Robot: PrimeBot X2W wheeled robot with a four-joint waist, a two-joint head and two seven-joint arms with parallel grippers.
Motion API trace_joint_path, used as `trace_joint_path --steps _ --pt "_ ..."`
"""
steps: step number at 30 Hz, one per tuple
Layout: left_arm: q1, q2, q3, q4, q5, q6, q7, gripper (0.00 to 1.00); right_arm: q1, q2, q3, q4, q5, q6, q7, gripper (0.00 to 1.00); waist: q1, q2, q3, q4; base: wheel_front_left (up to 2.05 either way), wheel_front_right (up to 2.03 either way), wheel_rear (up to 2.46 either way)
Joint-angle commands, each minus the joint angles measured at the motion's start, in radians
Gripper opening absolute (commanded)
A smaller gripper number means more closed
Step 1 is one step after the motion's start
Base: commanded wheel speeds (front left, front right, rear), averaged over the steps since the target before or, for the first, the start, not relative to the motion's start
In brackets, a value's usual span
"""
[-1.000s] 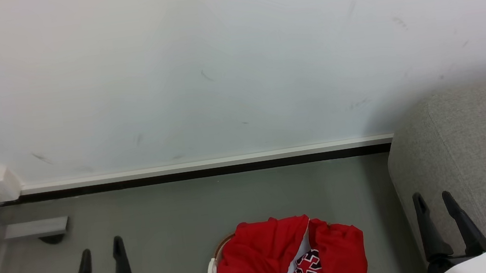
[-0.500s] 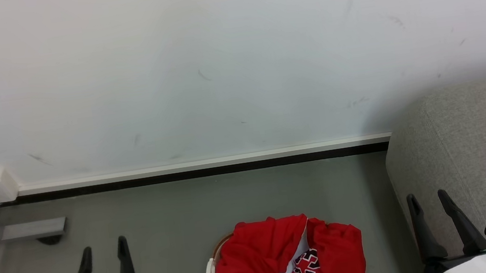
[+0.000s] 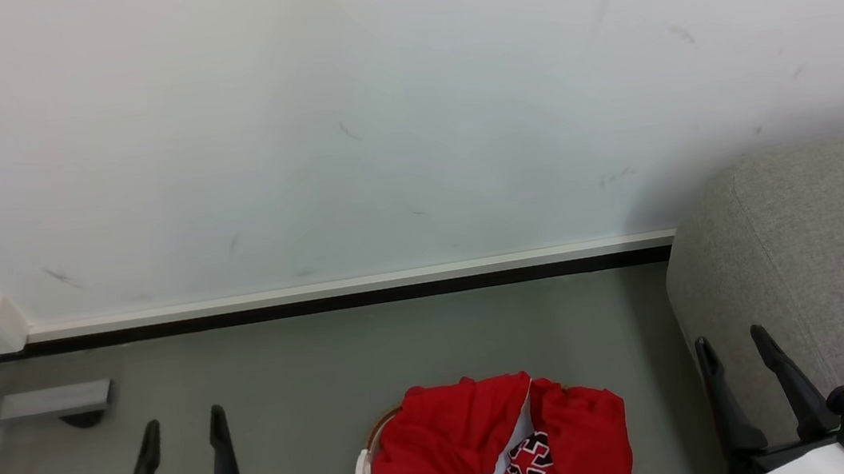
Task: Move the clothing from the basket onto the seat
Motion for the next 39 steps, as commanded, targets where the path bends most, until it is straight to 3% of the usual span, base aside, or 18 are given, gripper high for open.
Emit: trace_joint_path --steps 1,11,32,39 --pt "0.005 0.008 0.001 -0.009 0.032 0.001 -0.010 1.00 -0.004 -0.002 0.004 0.002 -0.023 -0.002 -0.010 1.00 0.0000 0.0000 0.000 0.000 0.00 0.00 0.00" --pt "0.012 0.008 -0.001 -0.010 0.089 0.003 -0.025 1.00 -0.006 0.003 0.010 0.005 -0.065 -0.002 -0.026 1.00 0.0000 0.0000 -0.003 -0.003 0.00 0.00 0.00" --pt "0.011 0.007 -0.003 -0.003 0.063 0.007 -0.024 1.00 -0.010 0.005 0.012 0.009 -0.045 -0.002 -0.026 1.00 0.0000 0.0000 0.000 -0.008 0.00 0.00 0.00" --pt "-0.007 0.007 -0.010 -0.005 0.047 0.001 -0.024 1.00 -0.029 -0.006 0.019 0.000 -0.041 -0.002 -0.026 1.00 0.0000 0.0000 0.026 -0.038 0.00 0.00 0.00"
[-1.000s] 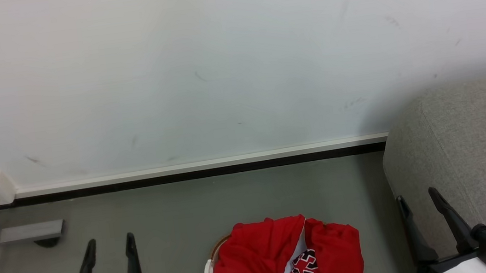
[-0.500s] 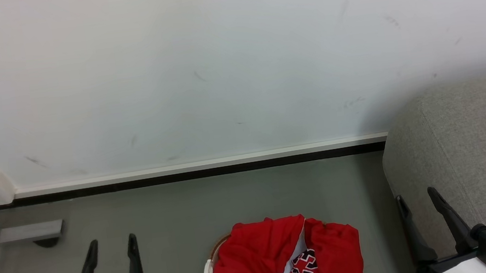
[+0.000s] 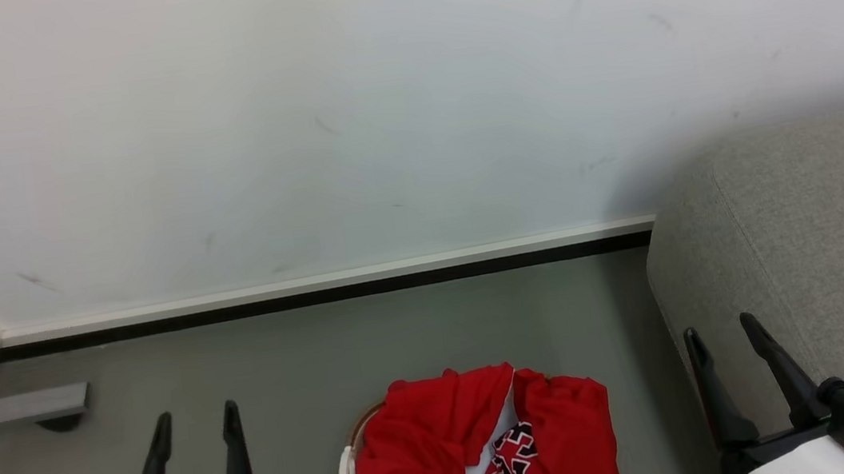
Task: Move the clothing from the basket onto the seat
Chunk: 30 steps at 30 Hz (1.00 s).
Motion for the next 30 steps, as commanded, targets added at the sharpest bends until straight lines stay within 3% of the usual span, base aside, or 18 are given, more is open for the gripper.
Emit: trace_joint_path --steps 1,14,24,30 --pt "-0.009 0.006 0.000 -0.003 -0.006 -0.003 -0.001 1.00 -0.009 -0.007 -0.003 -0.003 0.007 -0.002 -0.003 1.00 0.0000 -0.0001 0.011 -0.010 0.00 0.00 0.00" --pt "-0.193 0.007 -0.031 0.063 -0.007 -0.069 -0.001 1.00 -0.116 0.005 -0.089 -0.092 0.017 -0.002 -0.002 1.00 0.0000 -0.0001 0.262 -0.108 0.00 0.00 0.00" --pt "-0.367 0.055 -0.129 0.376 0.000 -0.110 0.000 1.00 -0.171 0.013 -0.147 -0.158 0.007 -0.002 -0.002 1.00 0.0000 -0.0001 0.407 -0.183 0.00 0.00 0.00" --pt "-0.492 0.080 -0.210 0.557 -0.053 -0.116 0.062 1.00 -0.205 0.014 -0.161 -0.196 0.026 -0.002 -0.002 1.00 0.0000 -0.0001 0.494 -0.230 0.00 0.00 0.00"
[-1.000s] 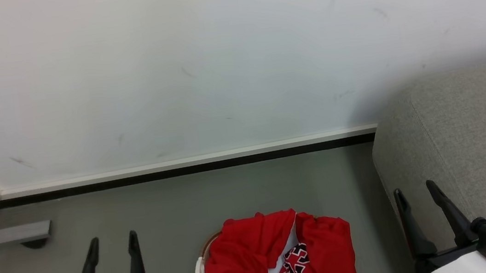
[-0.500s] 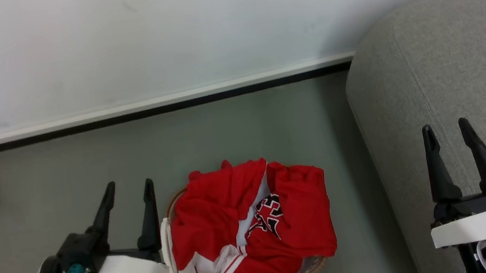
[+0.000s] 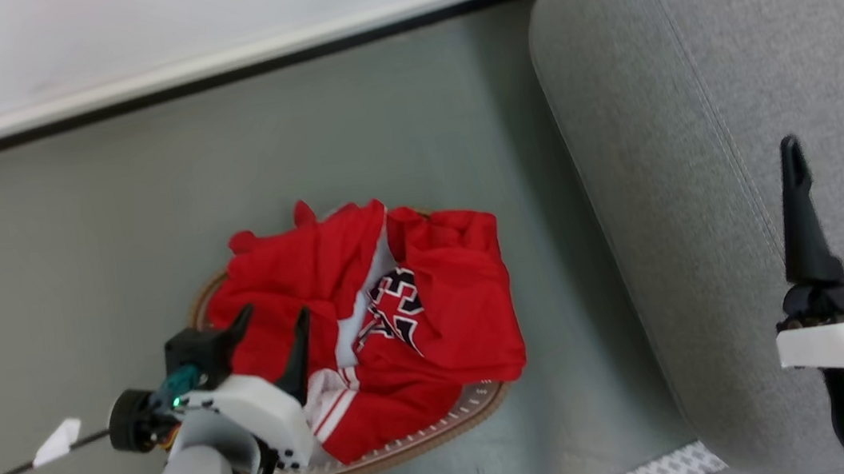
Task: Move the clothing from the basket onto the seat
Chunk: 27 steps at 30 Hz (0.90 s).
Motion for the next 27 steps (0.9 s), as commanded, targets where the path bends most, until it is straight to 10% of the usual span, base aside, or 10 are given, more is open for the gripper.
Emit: trace_joint_path --steps 1,27 --pt "-0.041 0.019 -0.027 0.032 -0.023 -0.002 0.018 1.00 -0.026 0.003 -0.007 -0.020 0.022 -0.002 0.000 1.00 -0.0002 -0.0001 0.067 -0.044 0.00 0.00 0.00" --pt "-0.311 0.232 -0.573 0.324 -0.308 -0.001 0.417 1.00 -0.096 0.003 0.005 -0.099 0.198 -0.002 0.000 1.00 -0.0002 -0.0001 0.358 -0.184 0.00 0.00 0.00"
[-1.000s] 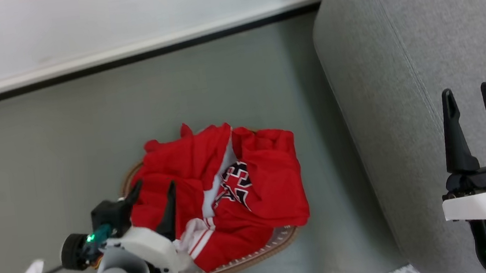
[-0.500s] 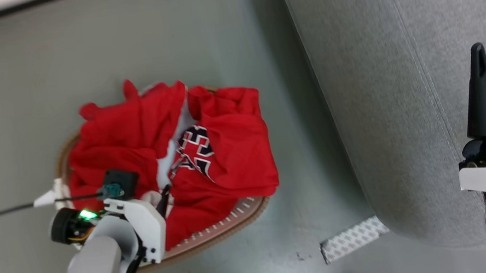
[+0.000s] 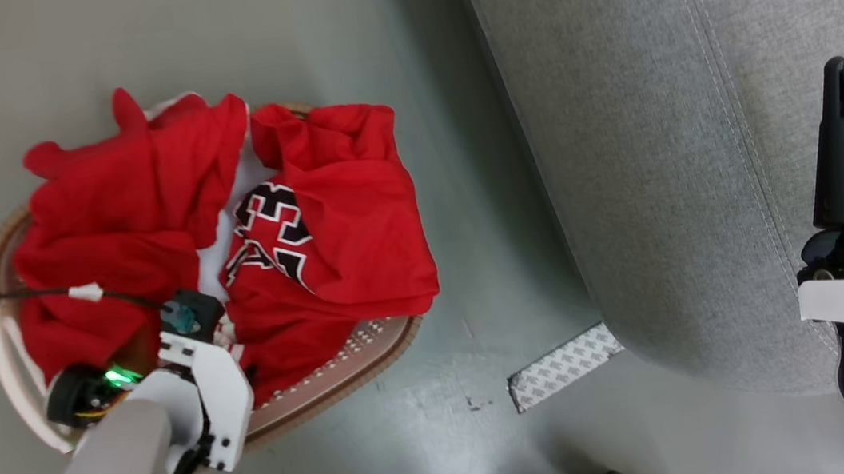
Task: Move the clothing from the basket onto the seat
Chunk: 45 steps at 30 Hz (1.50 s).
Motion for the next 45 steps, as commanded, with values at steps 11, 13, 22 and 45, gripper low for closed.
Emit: trace_joint_path --steps 11,13,22,45 --pt "-0.065 0.064 -0.140 -0.020 -0.156 0.002 0.081 0.00 -0.035 0.003 0.002 0.005 0.028 -0.002 0.000 1.00 -0.0001 -0.0001 0.050 -0.008 0.00 0.00 0.00" --pt "-0.063 0.056 -0.158 -0.023 -0.168 0.002 0.063 0.00 -0.039 0.002 -0.001 0.011 0.020 -0.002 0.000 1.00 -0.0001 -0.0001 0.035 0.002 0.00 0.00 0.00" --pt "-0.027 -0.007 -0.202 -0.021 -0.255 0.002 -0.046 0.00 -0.034 0.001 0.001 0.030 -0.025 -0.002 0.000 1.00 -0.0001 -0.0001 -0.103 0.064 0.00 0.00 0.00" --pt "0.099 -0.142 -0.267 -0.130 -0.404 0.002 -0.432 0.00 0.103 0.000 0.012 0.164 -0.163 -0.002 0.000 1.00 -0.0001 -0.0001 -0.624 0.302 0.00 0.00 0.00"
